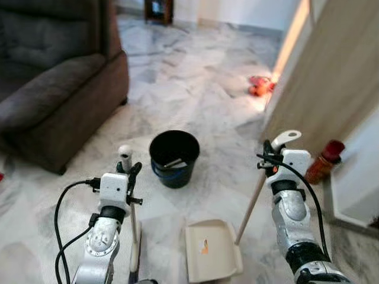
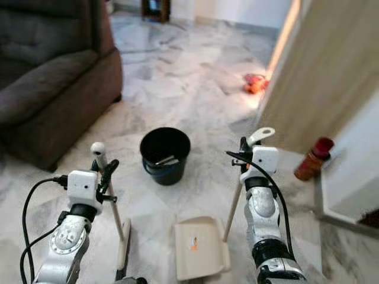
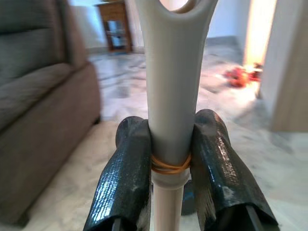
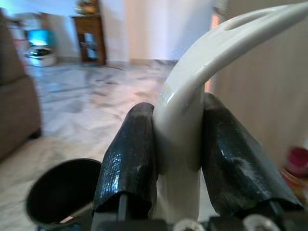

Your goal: Sweep floor

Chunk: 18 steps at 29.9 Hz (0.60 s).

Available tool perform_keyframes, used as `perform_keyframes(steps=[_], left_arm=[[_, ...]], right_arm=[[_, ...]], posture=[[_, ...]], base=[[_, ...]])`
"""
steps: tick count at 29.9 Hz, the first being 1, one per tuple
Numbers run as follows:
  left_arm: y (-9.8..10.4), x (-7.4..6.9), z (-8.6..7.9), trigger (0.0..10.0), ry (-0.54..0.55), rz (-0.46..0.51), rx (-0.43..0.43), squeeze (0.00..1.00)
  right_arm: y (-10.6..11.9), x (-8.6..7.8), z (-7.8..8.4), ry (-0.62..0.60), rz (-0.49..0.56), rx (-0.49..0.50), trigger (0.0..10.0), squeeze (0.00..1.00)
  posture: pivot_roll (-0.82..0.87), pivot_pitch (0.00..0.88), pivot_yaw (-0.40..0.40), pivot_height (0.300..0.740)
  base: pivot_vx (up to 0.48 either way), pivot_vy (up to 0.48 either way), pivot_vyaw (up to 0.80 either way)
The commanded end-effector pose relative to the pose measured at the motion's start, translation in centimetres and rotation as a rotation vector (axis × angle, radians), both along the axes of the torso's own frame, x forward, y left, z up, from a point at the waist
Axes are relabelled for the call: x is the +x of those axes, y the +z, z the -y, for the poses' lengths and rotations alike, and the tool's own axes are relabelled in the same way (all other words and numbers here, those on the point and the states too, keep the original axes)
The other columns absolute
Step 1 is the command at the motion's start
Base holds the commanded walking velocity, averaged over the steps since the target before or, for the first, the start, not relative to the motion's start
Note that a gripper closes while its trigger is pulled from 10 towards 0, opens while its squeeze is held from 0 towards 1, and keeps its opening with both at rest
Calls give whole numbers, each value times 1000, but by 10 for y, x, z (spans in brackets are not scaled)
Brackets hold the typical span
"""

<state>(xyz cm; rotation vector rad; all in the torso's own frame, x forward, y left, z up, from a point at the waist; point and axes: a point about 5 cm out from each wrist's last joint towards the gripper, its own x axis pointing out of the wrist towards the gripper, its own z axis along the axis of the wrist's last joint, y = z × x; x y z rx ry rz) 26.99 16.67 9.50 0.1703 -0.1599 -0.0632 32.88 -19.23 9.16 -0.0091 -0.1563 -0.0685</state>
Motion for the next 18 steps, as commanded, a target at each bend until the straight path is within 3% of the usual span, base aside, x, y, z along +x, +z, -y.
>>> perform_keyframes(steps=[1,13,16,18], left_arm=[[9,3,3,10000,-10,45,9,0],[9,4,3,10000,-8,37,32,0],[8,3,3,10000,-6,35,39,0],[8,3,3,10000,-5,34,37,0]], right_arm=[[1,1,3,-7,-4,-1,10000,0],[1,1,3,-12,-7,0,10000,0],[1,1,3,-14,-7,-1,10000,0],[1,1,3,-14,-7,-1,10000,0]], posture=[[13,104,-48,740],[17,98,-50,740],[17,96,-51,740],[18,94,-52,740]], base=[[0,0,-800],[0,0,-800],[0,-341,-800],[0,-371,0]])
